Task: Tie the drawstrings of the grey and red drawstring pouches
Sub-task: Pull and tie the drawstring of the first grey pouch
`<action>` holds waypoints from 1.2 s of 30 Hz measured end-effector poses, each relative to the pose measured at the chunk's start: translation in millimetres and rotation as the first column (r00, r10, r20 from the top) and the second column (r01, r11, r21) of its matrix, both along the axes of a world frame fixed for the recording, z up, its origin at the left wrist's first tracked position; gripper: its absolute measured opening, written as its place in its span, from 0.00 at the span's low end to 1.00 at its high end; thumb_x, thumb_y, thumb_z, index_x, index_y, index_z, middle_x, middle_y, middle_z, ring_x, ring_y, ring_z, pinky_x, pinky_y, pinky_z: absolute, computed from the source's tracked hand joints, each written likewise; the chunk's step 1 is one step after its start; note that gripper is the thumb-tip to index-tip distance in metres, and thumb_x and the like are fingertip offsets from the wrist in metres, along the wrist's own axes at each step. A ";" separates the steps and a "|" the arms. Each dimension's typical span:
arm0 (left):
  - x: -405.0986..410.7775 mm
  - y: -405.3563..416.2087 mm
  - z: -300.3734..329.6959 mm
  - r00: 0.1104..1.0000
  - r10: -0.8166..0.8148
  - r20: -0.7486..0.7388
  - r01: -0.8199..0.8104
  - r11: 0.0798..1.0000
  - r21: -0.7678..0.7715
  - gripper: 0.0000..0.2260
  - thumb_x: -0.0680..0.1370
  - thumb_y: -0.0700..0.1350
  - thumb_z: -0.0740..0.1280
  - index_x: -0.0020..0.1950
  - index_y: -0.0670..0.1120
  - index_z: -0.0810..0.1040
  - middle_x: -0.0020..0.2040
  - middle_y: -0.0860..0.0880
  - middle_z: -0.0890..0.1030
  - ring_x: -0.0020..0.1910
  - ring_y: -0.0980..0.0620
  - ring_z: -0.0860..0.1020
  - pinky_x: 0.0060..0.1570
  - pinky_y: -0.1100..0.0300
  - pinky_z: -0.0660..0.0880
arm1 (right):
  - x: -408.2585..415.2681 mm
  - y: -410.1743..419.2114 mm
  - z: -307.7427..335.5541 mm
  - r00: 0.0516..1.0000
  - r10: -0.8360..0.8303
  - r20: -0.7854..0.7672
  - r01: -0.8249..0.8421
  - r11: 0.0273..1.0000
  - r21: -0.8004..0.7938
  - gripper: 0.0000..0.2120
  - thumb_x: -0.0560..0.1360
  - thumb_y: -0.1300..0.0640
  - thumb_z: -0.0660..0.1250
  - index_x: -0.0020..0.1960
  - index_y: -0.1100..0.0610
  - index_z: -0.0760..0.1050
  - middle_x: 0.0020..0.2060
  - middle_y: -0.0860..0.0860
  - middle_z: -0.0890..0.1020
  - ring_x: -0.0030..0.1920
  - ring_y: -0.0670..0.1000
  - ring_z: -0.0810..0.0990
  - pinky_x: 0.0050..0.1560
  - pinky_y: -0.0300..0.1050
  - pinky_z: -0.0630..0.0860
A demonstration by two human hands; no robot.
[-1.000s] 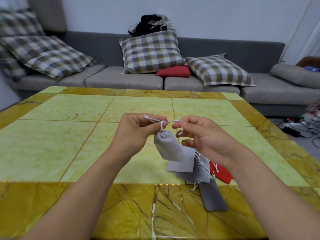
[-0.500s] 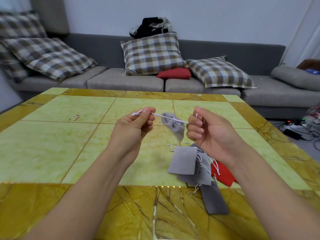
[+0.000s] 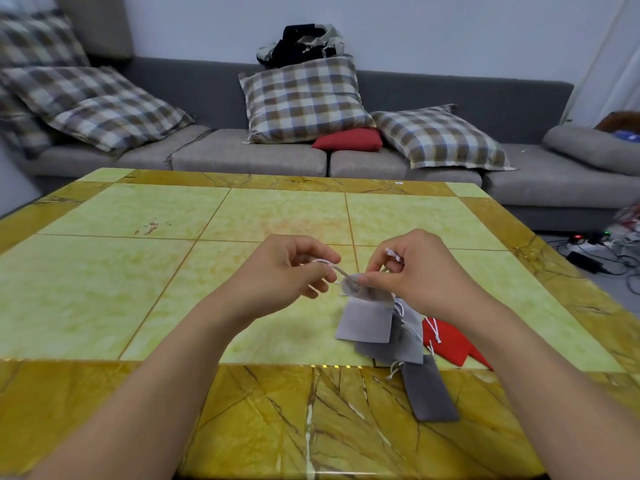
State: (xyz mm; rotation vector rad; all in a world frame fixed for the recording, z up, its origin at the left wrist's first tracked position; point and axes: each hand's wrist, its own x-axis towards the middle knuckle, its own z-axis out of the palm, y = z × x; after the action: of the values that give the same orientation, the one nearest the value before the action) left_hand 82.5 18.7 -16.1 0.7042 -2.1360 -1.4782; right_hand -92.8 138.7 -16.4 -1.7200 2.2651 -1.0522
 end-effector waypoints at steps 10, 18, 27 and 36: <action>-15.5 11.4 -27.5 0.970 -0.074 0.233 0.141 0.948 -0.285 0.19 0.71 0.50 0.77 0.58 0.51 0.76 0.40 0.54 0.80 0.32 0.63 0.77 0.35 0.63 0.75 | 14.1 -4.3 -5.3 0.749 0.160 0.643 -0.108 0.987 -0.120 0.02 0.74 0.63 0.72 0.46 0.62 0.80 0.25 0.51 0.72 0.27 0.50 0.74 0.36 0.47 0.77; -18.3 6.2 -33.0 0.998 0.037 0.047 -0.016 0.922 -0.387 0.14 0.71 0.42 0.77 0.51 0.51 0.75 0.38 0.53 0.82 0.38 0.57 0.81 0.41 0.59 0.78 | 19.5 -8.5 -4.6 0.295 0.243 0.924 -0.064 0.970 -0.235 0.05 0.75 0.70 0.67 0.49 0.63 0.77 0.31 0.52 0.60 0.27 0.46 0.63 0.26 0.36 0.68; -15.4 -2.5 -29.5 0.991 0.077 0.111 -0.014 0.876 -0.482 0.06 0.77 0.41 0.69 0.51 0.51 0.81 0.39 0.54 0.82 0.38 0.59 0.80 0.38 0.67 0.74 | 5.7 -4.1 -6.9 0.995 0.008 0.097 -0.014 0.998 0.063 0.10 0.68 0.51 0.79 0.46 0.53 0.83 0.17 0.44 0.63 0.21 0.45 0.62 0.34 0.46 0.68; -15.5 4.4 -33.4 0.938 0.052 0.343 0.124 0.874 -0.470 0.04 0.83 0.44 0.57 0.53 0.47 0.71 0.47 0.48 0.79 0.43 0.53 0.77 0.38 0.56 0.73 | 18.1 -9.8 -12.7 0.985 0.048 -0.166 -0.023 0.988 0.150 0.09 0.73 0.51 0.74 0.37 0.53 0.80 0.26 0.41 0.69 0.30 0.40 0.68 0.31 0.33 0.61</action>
State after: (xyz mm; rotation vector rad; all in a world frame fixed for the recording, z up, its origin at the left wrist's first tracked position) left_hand 67.0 23.1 -49.4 0.7730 -2.6560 -0.8004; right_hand -74.6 128.8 -29.0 -1.8443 2.3335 -0.7359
